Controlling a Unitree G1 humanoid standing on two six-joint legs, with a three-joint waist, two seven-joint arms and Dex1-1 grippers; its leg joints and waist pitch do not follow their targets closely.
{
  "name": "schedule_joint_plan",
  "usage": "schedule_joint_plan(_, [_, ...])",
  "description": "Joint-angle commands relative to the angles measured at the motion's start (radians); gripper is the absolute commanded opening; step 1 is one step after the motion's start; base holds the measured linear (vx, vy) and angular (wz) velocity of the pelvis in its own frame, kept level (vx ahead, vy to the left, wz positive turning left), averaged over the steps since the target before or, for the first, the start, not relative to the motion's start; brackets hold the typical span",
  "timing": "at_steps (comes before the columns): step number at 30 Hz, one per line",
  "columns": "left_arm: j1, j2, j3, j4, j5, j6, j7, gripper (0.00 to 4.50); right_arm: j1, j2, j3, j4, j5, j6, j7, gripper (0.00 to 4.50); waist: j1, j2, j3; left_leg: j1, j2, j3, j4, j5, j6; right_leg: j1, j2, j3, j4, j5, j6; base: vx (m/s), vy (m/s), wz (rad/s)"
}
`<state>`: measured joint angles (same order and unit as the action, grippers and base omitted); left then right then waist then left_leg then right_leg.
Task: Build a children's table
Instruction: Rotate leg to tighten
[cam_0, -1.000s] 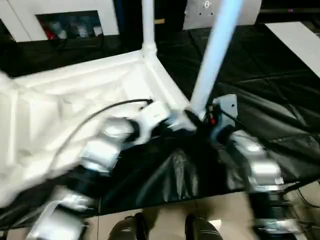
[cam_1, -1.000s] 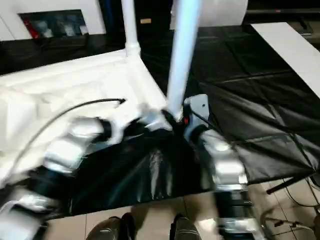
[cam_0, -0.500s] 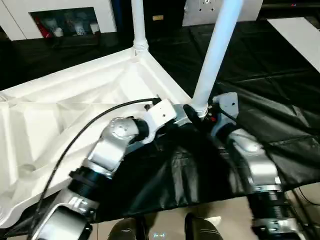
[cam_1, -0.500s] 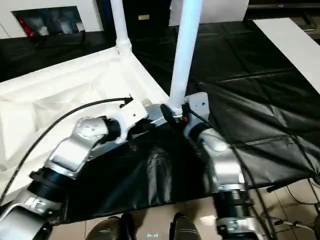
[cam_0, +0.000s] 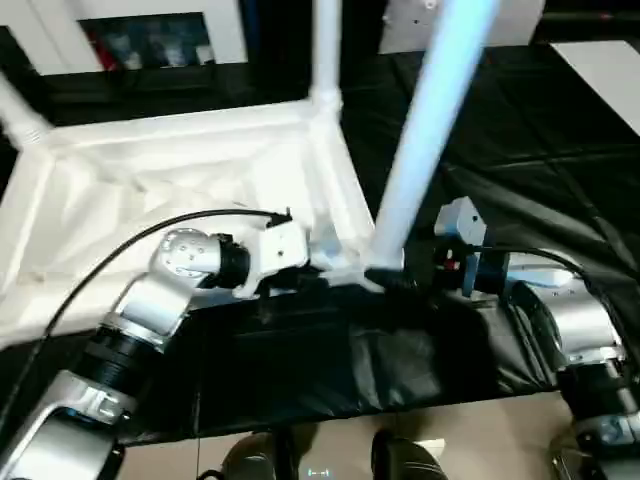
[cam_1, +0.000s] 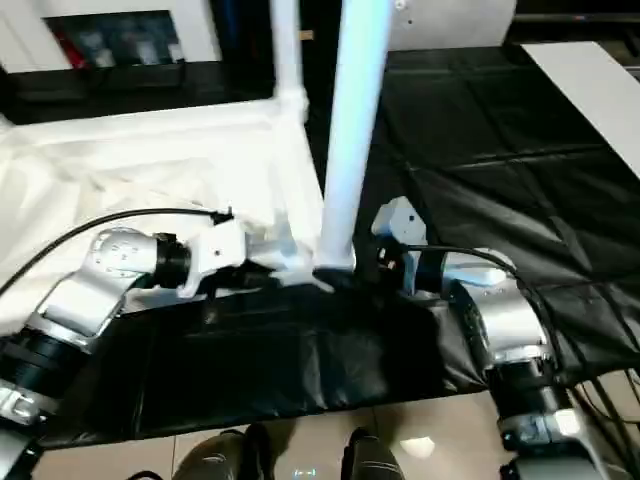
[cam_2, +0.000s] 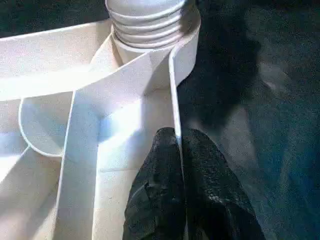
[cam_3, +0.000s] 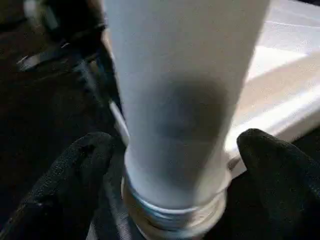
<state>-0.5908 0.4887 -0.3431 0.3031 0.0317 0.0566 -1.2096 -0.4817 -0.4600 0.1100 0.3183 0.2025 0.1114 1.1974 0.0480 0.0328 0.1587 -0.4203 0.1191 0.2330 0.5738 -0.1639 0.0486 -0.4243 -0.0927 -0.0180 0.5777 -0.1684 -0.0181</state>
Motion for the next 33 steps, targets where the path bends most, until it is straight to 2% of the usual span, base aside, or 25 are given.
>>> schedule_joint_plan(1, [-0.013, 0.023, -0.062, 0.026, 0.032, -0.059, -0.075, 0.00, -0.020, -0.019, 0.027, 0.029, 0.006, -0.030, 0.075, 4.10, -0.002, -0.007, -0.074, 0.056, 0.117, -0.053, -0.072, -0.186, 0.088, 0.036, -0.071, 0.035, -0.040, -0.079, -0.299, 0.000, 0.000, 0.00])
schedule_joint_plan(4, [-0.024, 0.025, -0.067, 0.043, 0.033, -0.084, -0.097, 0.00, -0.037, -0.017, 0.037, 0.050, 0.009, -0.030, 0.111, 4.07, 0.001, -0.006, -0.075, 0.057, 0.119, -0.054, -0.074, -0.197, 0.079, 0.036, -0.072, 0.035, -0.042, -0.104, -0.299, 0.000, 0.000, 0.00])
schedule_joint_plan(6, [-0.029, 0.024, -0.068, 0.052, 0.034, -0.092, -0.103, 0.00, -0.042, -0.016, 0.041, 0.056, 0.009, -0.031, 0.121, 3.78, 0.003, -0.006, -0.076, 0.059, 0.119, -0.053, -0.074, -0.194, 0.077, 0.034, -0.070, 0.035, -0.041, -0.103, -0.299, 0.000, 0.000, 0.00])
schedule_joint_plan(7, [-0.035, 0.023, -0.069, 0.059, 0.034, -0.097, -0.107, 0.00, -0.046, -0.015, 0.044, 0.061, 0.010, -0.030, 0.127, 3.70, 0.005, -0.011, -0.076, 0.058, 0.119, -0.053, -0.073, -0.186, 0.079, 0.035, -0.071, 0.035, -0.038, -0.096, -0.301, 0.000, 0.000, 0.00])
schedule_joint_plan(15, [-0.053, 0.026, -0.074, 0.098, 0.028, -0.137, -0.129, 0.00, -0.054, -0.009, 0.061, 0.084, 0.016, -0.048, 0.167, 2.94, 0.007, -0.012, -0.074, 0.056, 0.120, -0.053, -0.074, -0.188, 0.079, 0.034, -0.073, 0.036, -0.041, -0.115, -0.297, 0.000, 0.000, 0.00])
schedule_joint_plan(17, [-0.053, 0.025, -0.072, 0.104, 0.027, -0.142, -0.131, 0.00, -0.052, -0.006, 0.061, 0.085, 0.015, -0.051, 0.169, 2.89, 0.007, -0.011, -0.074, 0.057, 0.120, -0.054, -0.075, -0.194, 0.078, 0.033, -0.072, 0.036, -0.041, -0.122, -0.296, 0.000, 0.000, 0.00])
schedule_joint_plan(21, [-0.041, 0.016, -0.057, 0.092, 0.011, -0.117, -0.112, 0.00, -0.034, 0.003, 0.055, 0.066, 0.019, -0.049, 0.142, 2.74, 0.008, -0.012, -0.073, 0.056, 0.120, -0.053, -0.076, -0.197, 0.072, 0.034, -0.074, 0.037, -0.042, -0.130, -0.296, 0.000, 0.000, 0.00])
schedule_joint_plan(24, [-0.013, 0.001, -0.037, 0.039, 0.005, -0.043, -0.061, 0.00, 0.004, 0.046, 0.031, 0.028, 0.010, -0.022, 0.017, 2.72, 0.006, -0.011, -0.072, 0.054, 0.122, -0.054, -0.079, -0.204, 0.068, 0.033, -0.075, 0.038, -0.044, -0.144, -0.295, 0.000, 0.000, 0.00])
schedule_joint_plan(25, [-0.005, -0.007, -0.031, 0.019, 0.008, -0.011, -0.035, 0.00, 0.018, 0.061, 0.027, 0.014, 0.002, -0.011, -0.027, 2.71, 0.005, -0.007, -0.069, 0.053, 0.124, -0.057, -0.083, -0.221, 0.057, 0.031, -0.076, 0.039, -0.045, -0.166, -0.289, 0.000, 0.000, 0.00])
schedule_joint_plan(27, [0.009, -0.035, -0.015, -0.022, 0.009, 0.062, 0.027, 0.00, 0.049, 0.098, 0.020, -0.020, -0.017, 0.009, -0.117, 2.70, -0.001, -0.010, -0.065, 0.053, 0.122, -0.059, -0.089, -0.273, 0.034, 0.029, -0.075, 0.040, -0.053, -0.239, -0.275, 0.000, 0.000, 0.00])
schedule_joint_plan(28, [0.013, -0.048, -0.008, -0.036, 0.009, 0.090, 0.052, 0.00, 0.061, 0.112, 0.018, -0.033, -0.023, 0.016, -0.150, 2.70, -0.005, -0.010, -0.060, 0.053, 0.123, -0.064, -0.095, -0.319, 0.009, 0.025, -0.078, 0.043, -0.061, -0.311, -0.256, 0.000, 0.000, 0.00])
schedule_joint_plan(29, [0.021, -0.096, 0.006, -0.071, 0.002, 0.158, 0.120, 0.00, 0.090, 0.169, 0.002, -0.067, -0.033, 0.052, -0.261, 2.70, -0.006, -0.010, -0.059, 0.058, 0.121, -0.066, -0.094, -0.346, -0.005, 0.021, -0.080, 0.043, -0.067, -0.352, -0.245, 0.000, 0.000, 0.00])
schedule_joint_plan(30, [0.021, -0.096, 0.006, -0.071, 0.002, 0.158, 0.120, 0.00, 0.090, 0.169, 0.002, -0.067, -0.033, 0.052, -0.261, 2.70, -0.010, -0.011, -0.056, 0.058, 0.121, -0.070, -0.098, -0.379, -0.030, 0.018, -0.081, 0.046, -0.072, -0.406, -0.223, 0.000, 0.000, 0.00])
schedule_joint_plan(31, [0.009, -0.170, 0.009, -0.079, 0.038, 0.235, 0.233, 0.00, 0.112, 0.262, -0.020, -0.097, -0.054, 0.103, -0.427, 2.70, -0.017, -0.013, -0.053, 0.058, 0.122, -0.074, -0.103, -0.407, -0.052, 0.014, -0.079, 0.048, -0.075, -0.446, -0.200, 0.000, 0.000, 0.00])
schedule_joint_plan(32, [0.007, -0.178, 0.010, -0.078, 0.042, 0.243, 0.245, 0.00, 0.113, 0.272, -0.022, -0.099, -0.056, 0.108, -0.445, 2.70, -0.019, -0.010, -0.053, 0.058, 0.121, -0.077, -0.102, -0.417, -0.062, 0.011, -0.080, 0.047, -0.075, -0.456, -0.195, 0.000, 0.000, 0.00])
schedule_joint_plan(33, [0.006, -0.182, 0.010, -0.078, 0.044, 0.248, 0.251, 0.00, 0.113, 0.277, -0.023, -0.100, -0.058, 0.110, -0.453, 2.70, -0.026, -0.013, -0.055, 0.056, 0.117, -0.081, -0.103, -0.433, -0.073, 0.012, -0.079, 0.044, -0.077, -0.467, -0.179, 0.000, 0.000, 0.00])
